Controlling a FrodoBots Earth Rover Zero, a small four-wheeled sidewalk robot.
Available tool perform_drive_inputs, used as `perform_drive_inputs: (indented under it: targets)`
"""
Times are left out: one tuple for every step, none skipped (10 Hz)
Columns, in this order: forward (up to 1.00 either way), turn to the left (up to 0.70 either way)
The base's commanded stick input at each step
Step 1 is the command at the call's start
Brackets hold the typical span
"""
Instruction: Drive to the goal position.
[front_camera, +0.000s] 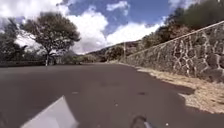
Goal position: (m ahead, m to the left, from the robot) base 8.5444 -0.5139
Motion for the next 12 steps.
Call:
perform_drive_inputs:
  targets:
    - [0.45,0.00]
    - [0.45,0.00]
    - [0.45,0.00]
    - [0.45,0.00]
    - [0.45,0.00]
    - [0.45,0.00]
    - [0.45,0.00]
    - [0.45,0.00]
    - [0.45,0.00]
    - [0.45,0.00]
    - [0.45,0.00]
    - [0.45,0.00]
